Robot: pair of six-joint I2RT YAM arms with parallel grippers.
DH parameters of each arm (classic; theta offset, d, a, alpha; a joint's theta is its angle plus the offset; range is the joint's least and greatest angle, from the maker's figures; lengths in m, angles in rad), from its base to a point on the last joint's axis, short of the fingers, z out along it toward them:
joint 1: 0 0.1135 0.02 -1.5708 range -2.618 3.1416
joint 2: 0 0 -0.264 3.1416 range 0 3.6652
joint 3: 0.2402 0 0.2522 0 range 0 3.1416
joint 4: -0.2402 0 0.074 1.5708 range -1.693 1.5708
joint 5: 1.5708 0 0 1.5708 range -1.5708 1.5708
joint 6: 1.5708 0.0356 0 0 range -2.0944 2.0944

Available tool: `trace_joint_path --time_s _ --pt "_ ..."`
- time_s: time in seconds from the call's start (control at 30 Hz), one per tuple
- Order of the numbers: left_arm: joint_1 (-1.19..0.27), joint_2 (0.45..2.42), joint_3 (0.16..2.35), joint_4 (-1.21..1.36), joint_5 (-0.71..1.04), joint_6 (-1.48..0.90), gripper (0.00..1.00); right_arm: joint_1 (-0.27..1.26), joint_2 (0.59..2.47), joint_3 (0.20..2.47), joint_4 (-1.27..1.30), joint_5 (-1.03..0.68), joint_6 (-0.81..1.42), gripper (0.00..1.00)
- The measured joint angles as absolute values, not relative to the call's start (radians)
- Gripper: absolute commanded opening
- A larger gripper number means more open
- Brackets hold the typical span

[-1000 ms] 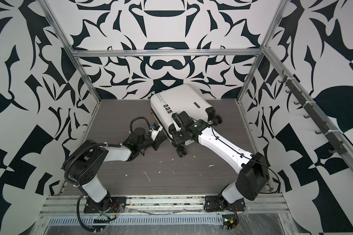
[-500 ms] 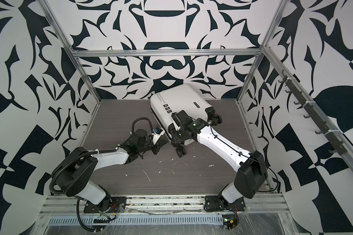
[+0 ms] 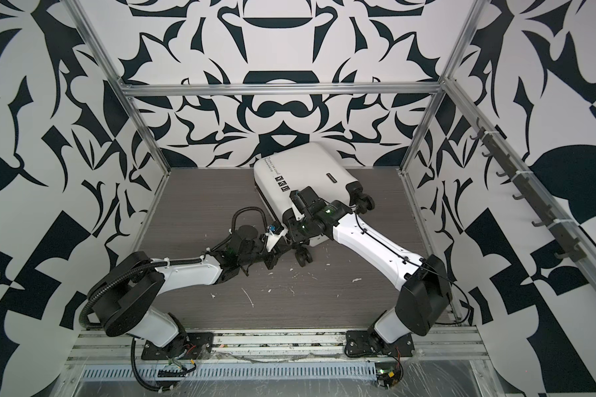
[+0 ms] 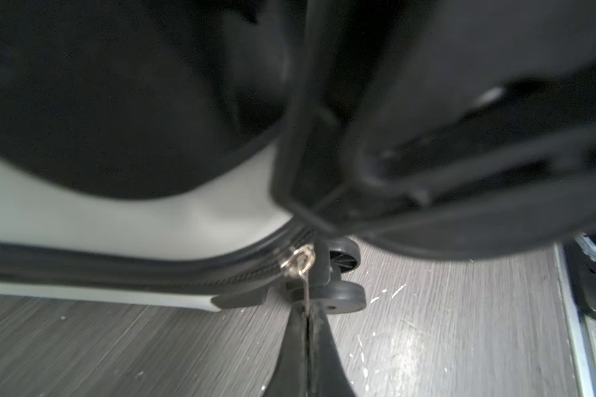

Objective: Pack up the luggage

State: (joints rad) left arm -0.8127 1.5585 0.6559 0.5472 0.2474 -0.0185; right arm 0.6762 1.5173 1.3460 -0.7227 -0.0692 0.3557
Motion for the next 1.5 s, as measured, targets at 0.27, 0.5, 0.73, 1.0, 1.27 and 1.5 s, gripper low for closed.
trace_joint_path --time_s 0.27,0.5,0.73,1.0,1.27,1.5 --pt "-0.837 1.559 0.619 0.611 0.198 -0.043 0.25 0.677 1.503 1.317 -0.695 -0.086 0.371 0.23" --pt "-0.886 1.469 0.554 0.677 0.191 -0.048 0.58 0.674 1.413 1.235 -0.635 -0.056 0.376 0.6" --pt "-0.884 1.326 0.495 0.624 0.13 -0.047 0.59 0.613 1.22 1.228 -0.646 0.007 0.35 0.68" --pt "-0.884 1.113 0.497 0.461 0.015 -0.077 0.69 0.302 1.208 1.266 -0.698 0.082 0.329 0.71" --pt "-0.847 1.105 0.553 0.306 -0.129 -0.131 0.77 -0.014 1.377 1.385 -0.646 -0.037 0.333 0.71" --pt "-0.722 1.119 0.569 0.26 -0.156 -0.254 0.78 -0.112 1.554 1.411 -0.546 -0.218 0.332 0.7"
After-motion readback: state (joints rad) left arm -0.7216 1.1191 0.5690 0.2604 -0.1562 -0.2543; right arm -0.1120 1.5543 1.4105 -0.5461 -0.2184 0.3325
